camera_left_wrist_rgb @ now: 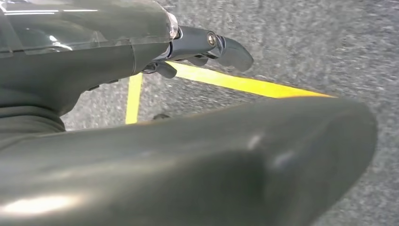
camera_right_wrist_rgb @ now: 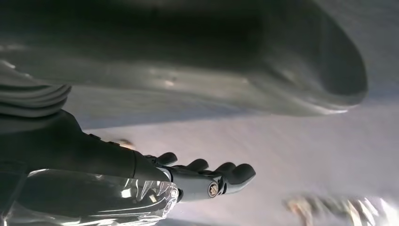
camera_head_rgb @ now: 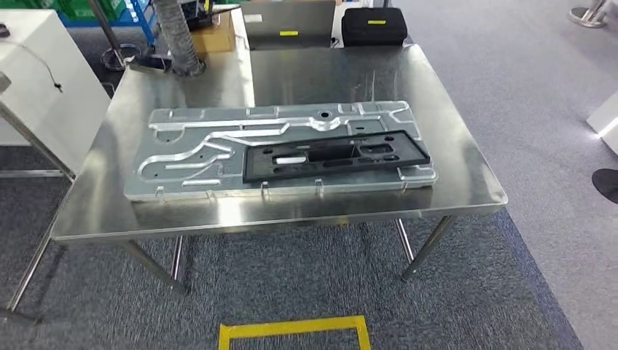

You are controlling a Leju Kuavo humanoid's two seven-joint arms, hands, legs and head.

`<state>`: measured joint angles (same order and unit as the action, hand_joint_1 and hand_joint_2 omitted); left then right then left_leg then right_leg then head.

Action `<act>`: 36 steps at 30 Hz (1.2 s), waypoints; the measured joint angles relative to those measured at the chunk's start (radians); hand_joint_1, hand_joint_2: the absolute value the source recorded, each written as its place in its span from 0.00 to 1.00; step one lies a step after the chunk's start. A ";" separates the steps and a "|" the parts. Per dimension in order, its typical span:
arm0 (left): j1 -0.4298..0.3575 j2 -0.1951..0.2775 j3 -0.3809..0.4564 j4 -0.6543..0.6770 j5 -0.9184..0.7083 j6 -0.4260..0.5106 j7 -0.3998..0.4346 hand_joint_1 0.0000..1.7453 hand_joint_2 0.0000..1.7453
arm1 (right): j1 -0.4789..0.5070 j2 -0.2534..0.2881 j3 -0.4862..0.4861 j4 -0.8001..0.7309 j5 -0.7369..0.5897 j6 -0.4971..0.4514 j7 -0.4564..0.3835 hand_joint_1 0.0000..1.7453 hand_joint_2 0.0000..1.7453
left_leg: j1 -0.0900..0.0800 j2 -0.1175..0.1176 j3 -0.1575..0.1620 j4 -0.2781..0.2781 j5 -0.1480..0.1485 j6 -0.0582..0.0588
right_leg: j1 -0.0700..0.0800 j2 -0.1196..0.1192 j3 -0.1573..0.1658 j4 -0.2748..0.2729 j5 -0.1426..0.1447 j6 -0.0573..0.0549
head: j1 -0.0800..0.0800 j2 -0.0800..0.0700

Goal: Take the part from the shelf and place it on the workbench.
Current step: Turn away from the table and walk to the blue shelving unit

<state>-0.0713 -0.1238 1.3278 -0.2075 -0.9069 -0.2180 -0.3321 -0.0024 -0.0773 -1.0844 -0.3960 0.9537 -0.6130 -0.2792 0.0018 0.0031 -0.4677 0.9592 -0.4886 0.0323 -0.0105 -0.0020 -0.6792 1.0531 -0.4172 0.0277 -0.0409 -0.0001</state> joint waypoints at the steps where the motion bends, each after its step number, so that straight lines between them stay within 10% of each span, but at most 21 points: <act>1: 0.000 -0.002 -0.004 0.000 -0.009 0.000 0.004 0.00 0.00 | 0.000 0.007 0.000 0.020 0.013 0.012 0.026 0.00 0.00 | 0.000 0.002 -0.015 0.000 0.012 0.003 | -0.002 0.001 -0.014 0.057 -0.060 0.004 | 0.000 0.000; 3: 0.001 -0.007 -0.015 0.000 -0.026 -0.001 0.011 0.00 0.00 | -0.002 0.021 0.000 0.052 0.027 0.046 0.065 0.00 0.00 | 0.000 0.005 -0.048 0.003 0.036 0.001 | -0.005 0.001 -0.034 0.188 -0.146 0.011 | 0.000 0.000; 5: 0.000 -0.012 -0.027 0.000 -0.041 -0.001 0.017 0.00 0.00 | -0.003 0.037 0.000 0.076 0.029 0.086 0.096 0.00 0.00 | 0.001 0.006 -0.081 0.010 0.058 -0.004 | -0.010 0.001 -0.007 0.234 -0.135 0.017 | 0.000 0.000; 7: -0.001 -0.017 -0.039 0.000 -0.055 -0.002 0.021 0.00 0.00 | -0.007 0.050 -0.001 0.096 0.034 0.149 0.140 0.00 0.00 | 0.003 0.007 -0.115 0.027 0.074 -0.014 | -0.016 0.001 0.089 0.139 -0.091 0.019 | 0.000 0.000; 9: -0.004 -0.020 -0.052 0.000 -0.068 -0.007 0.022 0.00 0.00 | -0.016 0.060 -0.001 0.113 0.047 0.245 0.209 0.00 0.00 | 0.004 0.007 -0.139 0.044 0.085 -0.027 | -0.014 0.004 0.193 -0.005 -0.103 0.014 | 0.000 0.000; 11: -0.006 -0.020 -0.063 0.001 -0.078 -0.014 0.022 0.00 0.00 | -0.023 0.073 -0.001 0.129 0.059 0.342 0.284 0.00 0.00 | 0.003 0.007 -0.146 0.051 0.098 -0.041 | -0.007 0.007 0.225 -0.064 -0.125 -0.001 | 0.000 0.000; 14: -0.004 -0.019 -0.074 0.001 -0.084 -0.021 0.023 0.00 0.00 | -0.031 0.092 -0.001 0.152 0.070 0.461 0.379 0.00 0.00 | 0.008 0.006 -0.160 0.066 0.083 -0.060 | -0.005 0.001 0.200 -0.063 -0.099 -0.030 | 0.000 0.000; 17: -0.003 -0.018 -0.076 0.001 -0.073 -0.026 0.023 0.00 0.00 | -0.039 0.108 -0.001 0.165 0.075 0.543 0.415 0.00 0.00 | 0.012 0.005 -0.203 0.210 -0.066 -0.070 | -0.002 -0.003 0.156 -0.064 -0.061 -0.048 | 0.000 0.000; 19: -0.004 -0.017 -0.076 0.001 -0.064 -0.027 0.023 0.00 0.00 | -0.044 0.117 -0.001 0.172 0.083 0.575 0.417 0.00 0.00 | 0.012 0.004 -0.213 0.318 -0.112 -0.071 | 0.004 -0.003 0.121 -0.061 -0.036 -0.051 | 0.000 0.000; 21: -0.004 -0.015 -0.076 0.001 -0.058 -0.026 0.025 0.00 0.00 | -0.048 0.124 0.000 0.177 0.092 0.603 0.407 0.00 0.00 | 0.010 0.004 -0.165 0.314 -0.071 -0.063 | 0.012 -0.003 0.085 -0.056 -0.011 -0.051 | 0.000 0.000; 23: -0.006 -0.012 -0.076 0.001 -0.058 -0.025 0.027 0.00 0.00 | -0.054 0.133 0.002 0.180 0.098 0.628 0.394 0.00 0.00 | 0.003 0.004 -0.052 0.180 -0.036 -0.045 | 0.018 -0.003 0.060 -0.054 0.011 -0.049 | 0.000 0.000; 26: -0.011 -0.009 -0.076 0.000 -0.059 -0.024 0.028 0.00 0.00 | -0.059 0.143 0.008 0.184 0.104 0.649 0.378 0.00 0.00 | -0.008 0.004 0.062 0.005 -0.060 -0.024 | 0.020 -0.006 0.047 -0.055 0.043 -0.036 | 0.000 0.000; 29: -0.010 -0.011 -0.076 0.001 -0.062 -0.024 0.028 0.00 0.00 | -0.061 0.143 0.011 0.186 0.105 0.661 0.367 0.00 0.00 | -0.008 0.008 0.045 -0.011 -0.032 -0.005 | 0.015 -0.005 0.040 -0.052 0.045 -0.019 | 0.000 0.000; 34: -0.011 -0.010 -0.077 0.002 -0.072 -0.027 0.019 0.00 0.00 | -0.060 0.142 0.013 0.190 0.104 0.670 0.361 0.00 0.00 | -0.002 0.013 -0.040 -0.010 0.039 0.006 | 0.003 0.000 -0.017 0.206 -0.165 0.007 | 0.000 0.000; 36: -0.011 -0.010 -0.078 0.002 -0.077 -0.031 0.018 0.00 0.00 | -0.060 0.141 0.013 0.190 0.104 0.670 0.359 0.00 0.00 | 0.000 0.014 -0.082 0.004 0.062 0.000 | -0.002 0.000 0.016 0.234 -0.132 0.015 | 0.000 0.000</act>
<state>-0.0824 -0.1341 1.2497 -0.2056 -0.9838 -0.2490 -0.3143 -0.0627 0.0642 -1.0712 -0.2064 1.0576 0.0568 0.0793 0.0022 0.0175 -0.5496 0.9629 -0.4264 0.0324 -0.0129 -0.0021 -0.6632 1.2873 -0.5497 0.0423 -0.0408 -0.0001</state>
